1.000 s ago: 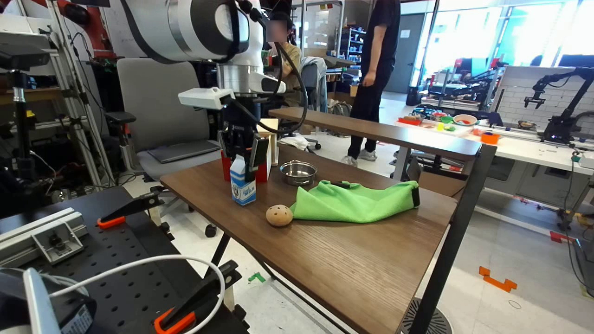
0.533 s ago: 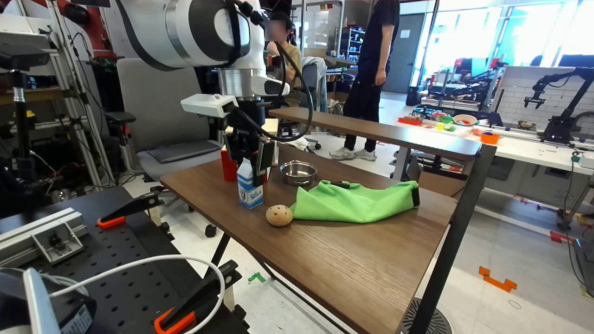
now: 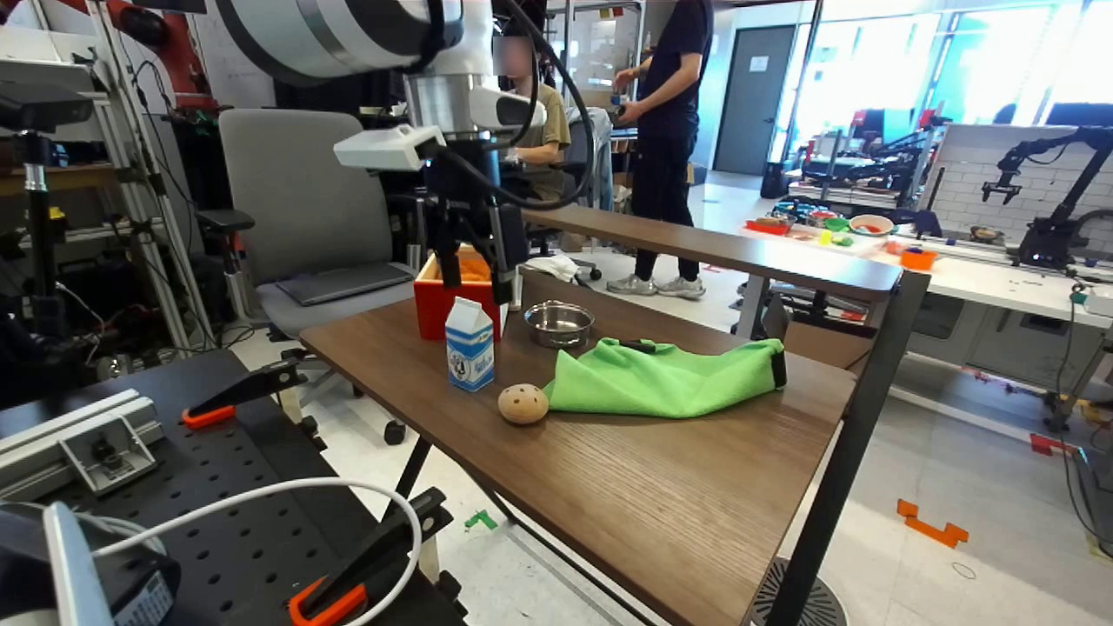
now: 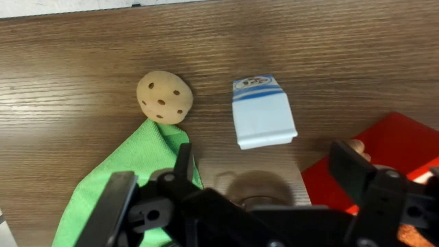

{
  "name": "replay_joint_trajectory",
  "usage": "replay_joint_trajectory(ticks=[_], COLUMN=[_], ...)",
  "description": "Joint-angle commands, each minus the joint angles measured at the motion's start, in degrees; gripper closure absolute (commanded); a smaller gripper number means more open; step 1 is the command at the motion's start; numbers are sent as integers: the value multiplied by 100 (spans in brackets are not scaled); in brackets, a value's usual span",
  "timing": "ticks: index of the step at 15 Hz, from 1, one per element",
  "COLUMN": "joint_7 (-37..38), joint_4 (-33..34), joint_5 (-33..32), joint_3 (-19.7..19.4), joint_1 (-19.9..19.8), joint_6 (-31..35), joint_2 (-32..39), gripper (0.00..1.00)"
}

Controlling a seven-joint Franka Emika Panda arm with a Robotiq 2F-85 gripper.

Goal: Move the milk carton to the left

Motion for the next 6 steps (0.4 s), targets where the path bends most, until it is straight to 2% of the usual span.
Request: replay_joint_trajectory(ticks=[1,3,4,6], joint_7=[-473,-587,-394,-526], joint_4=[-439,-412,-213,-278], joint_5=[-82,-164,-69,-58], joint_3=[76,105,167,202], joint_1=[-179,-242,-265,-335], joint_6=[-767,-1521,-998,-1410], joint_2=[-1115,-1546,-976,-1374], gripper=[0,0,0,0])
